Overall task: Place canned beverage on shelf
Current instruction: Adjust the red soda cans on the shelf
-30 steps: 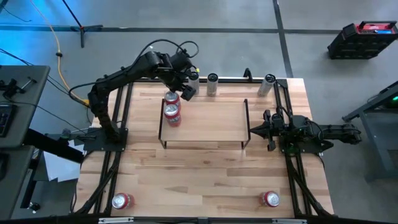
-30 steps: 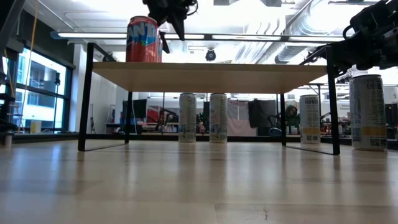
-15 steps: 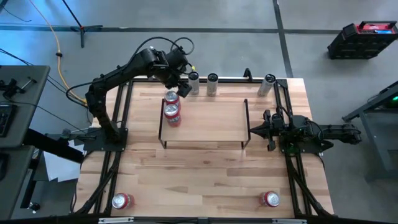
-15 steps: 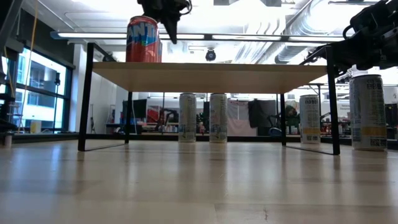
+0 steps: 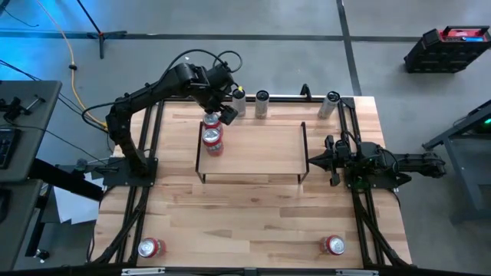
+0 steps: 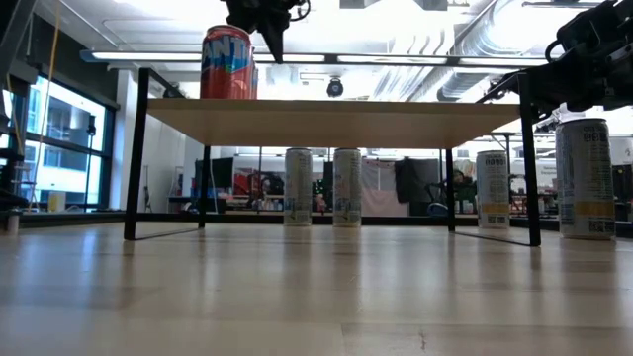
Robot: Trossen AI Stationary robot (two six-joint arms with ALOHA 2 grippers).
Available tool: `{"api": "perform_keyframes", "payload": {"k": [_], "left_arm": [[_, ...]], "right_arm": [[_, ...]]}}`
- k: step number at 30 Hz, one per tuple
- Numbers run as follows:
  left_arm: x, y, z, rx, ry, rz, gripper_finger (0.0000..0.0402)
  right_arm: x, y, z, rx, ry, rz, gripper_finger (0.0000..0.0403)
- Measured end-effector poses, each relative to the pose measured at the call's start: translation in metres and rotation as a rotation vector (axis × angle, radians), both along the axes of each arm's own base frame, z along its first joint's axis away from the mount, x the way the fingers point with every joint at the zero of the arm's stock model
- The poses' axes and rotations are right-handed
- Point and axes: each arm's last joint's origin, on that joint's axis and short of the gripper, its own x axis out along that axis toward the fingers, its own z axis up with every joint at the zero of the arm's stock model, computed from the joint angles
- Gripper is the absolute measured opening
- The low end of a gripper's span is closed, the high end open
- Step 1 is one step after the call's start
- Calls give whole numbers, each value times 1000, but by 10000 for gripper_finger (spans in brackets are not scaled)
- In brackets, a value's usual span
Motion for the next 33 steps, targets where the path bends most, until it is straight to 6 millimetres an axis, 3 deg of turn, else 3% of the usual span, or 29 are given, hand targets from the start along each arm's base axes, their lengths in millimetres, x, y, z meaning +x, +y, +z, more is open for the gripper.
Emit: {"api": "perform_keyframes", "payload": {"k": [33], "left_arm": [[6, -15, 0, 3, 5, -24, 294]], "right_arm": [[0, 0, 0, 0, 0, 0, 0]]}}
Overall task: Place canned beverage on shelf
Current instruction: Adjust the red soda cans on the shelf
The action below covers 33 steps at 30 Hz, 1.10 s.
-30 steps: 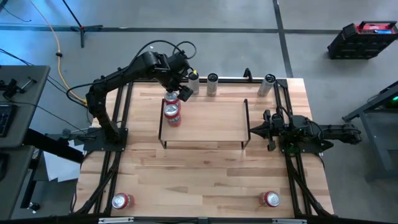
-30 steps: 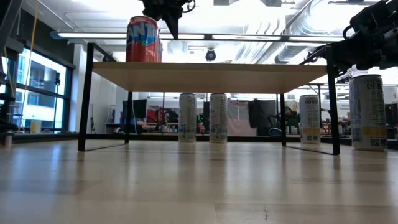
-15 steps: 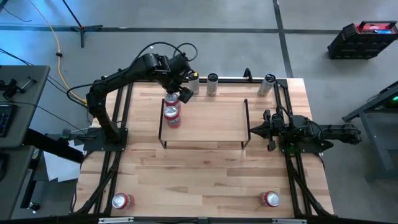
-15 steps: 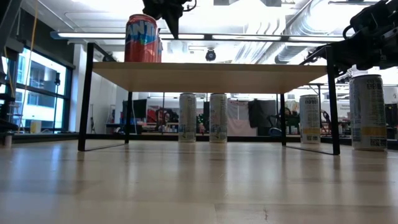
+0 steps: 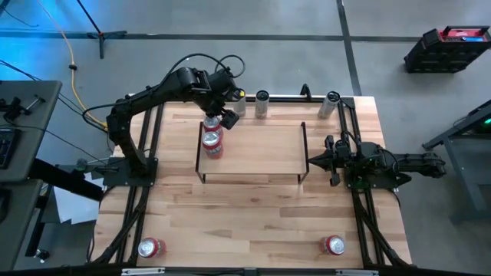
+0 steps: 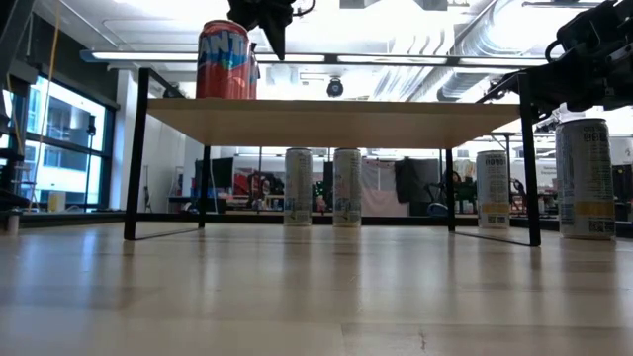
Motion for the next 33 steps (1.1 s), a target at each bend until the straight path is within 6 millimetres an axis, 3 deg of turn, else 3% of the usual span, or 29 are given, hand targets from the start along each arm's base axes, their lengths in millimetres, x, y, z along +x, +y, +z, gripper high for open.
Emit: {"api": "perform_keyframes", "payload": {"k": [23, 33], "left_arm": [[-7, 2, 4, 30, 13, 69, 294], [-11, -6, 9, 24, -1, 80, 294]], "right_arm": [[0, 0, 0, 0, 0, 0, 0], [0, 0, 0, 0, 0, 0, 0]]}}
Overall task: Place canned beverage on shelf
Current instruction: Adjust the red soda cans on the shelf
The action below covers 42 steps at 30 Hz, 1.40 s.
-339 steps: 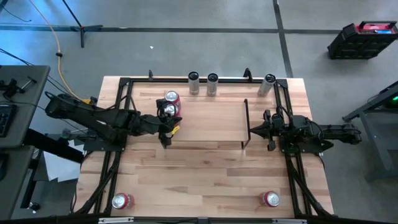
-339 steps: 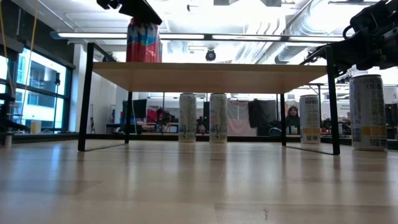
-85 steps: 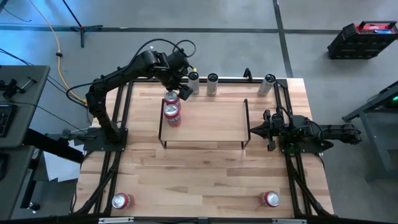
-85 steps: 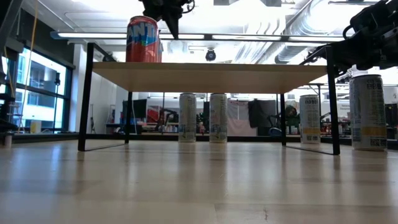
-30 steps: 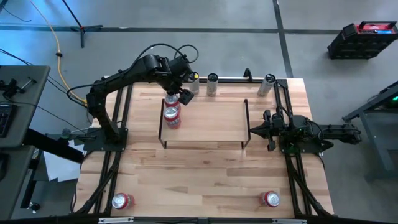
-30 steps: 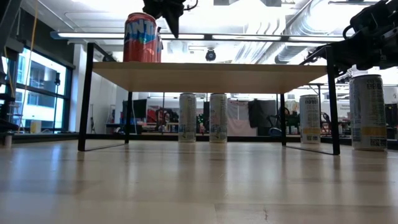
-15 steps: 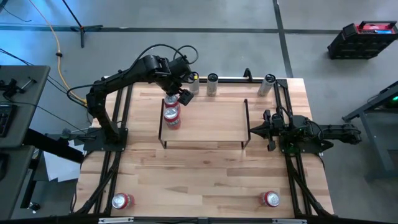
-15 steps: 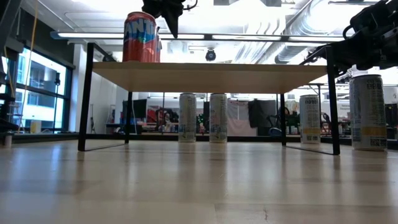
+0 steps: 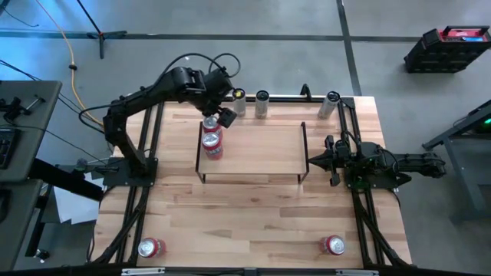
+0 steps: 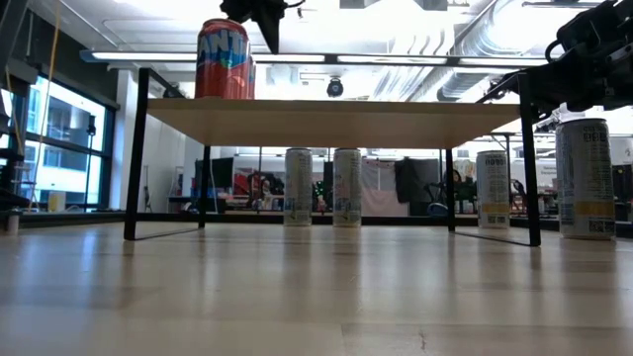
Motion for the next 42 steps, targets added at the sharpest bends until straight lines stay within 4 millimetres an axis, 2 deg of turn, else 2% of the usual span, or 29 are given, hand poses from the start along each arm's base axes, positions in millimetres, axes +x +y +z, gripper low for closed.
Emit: {"api": "perform_keyframes", "payload": {"k": [15, 29, 42], "left_arm": [[-1, -2, -1, 4, 26, 21, 294], [4, -24, -1, -16, 35, -3, 294], [6, -37, -2, -28, 46, -20, 294]], "right_arm": [[0, 0, 0, 0, 0, 0, 0], [0, 0, 0, 0, 0, 0, 0], [0, 0, 0, 0, 0, 0, 0]]}}
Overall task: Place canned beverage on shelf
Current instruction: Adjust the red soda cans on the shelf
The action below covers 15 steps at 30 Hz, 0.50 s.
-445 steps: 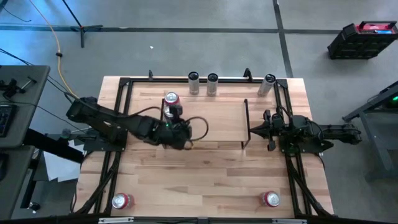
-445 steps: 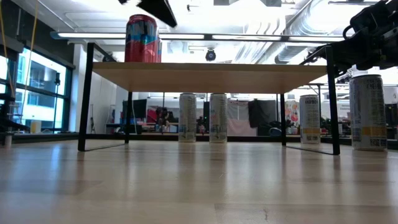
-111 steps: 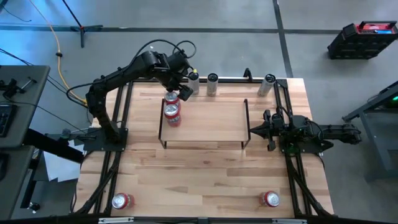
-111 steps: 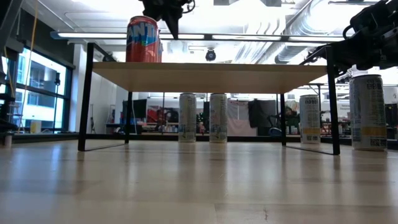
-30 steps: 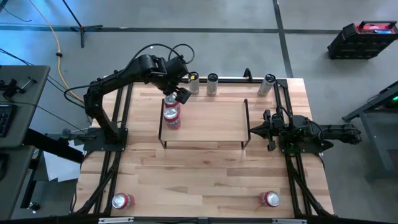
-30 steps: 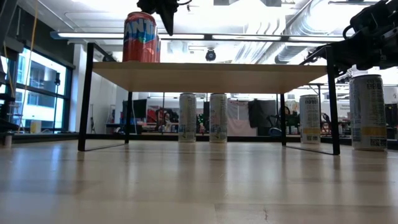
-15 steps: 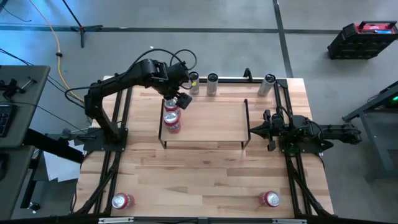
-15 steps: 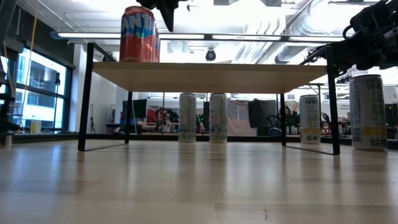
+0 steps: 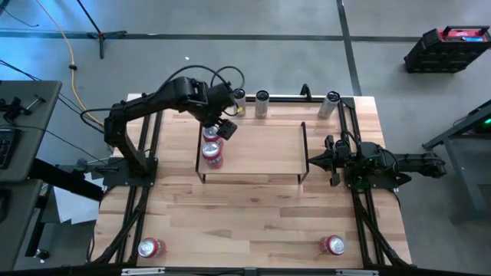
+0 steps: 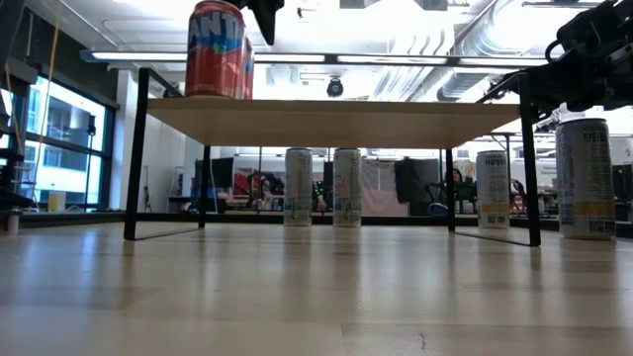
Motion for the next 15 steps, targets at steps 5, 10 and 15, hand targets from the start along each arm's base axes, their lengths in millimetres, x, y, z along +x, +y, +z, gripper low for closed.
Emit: {"api": "perform_keyframes", "payload": {"k": [5, 10, 15], "left_arm": [[0, 0, 0, 22, 5, 5, 294], [-3, 9, 3, 49, -18, 19, 294], [-10, 13, 20, 77, -144, 26, 294]], "right_arm": [[0, 0, 0, 0, 0, 0, 0], [0, 0, 0, 0, 0, 0, 0], [0, 0, 0, 0, 0, 1, 0]]}}
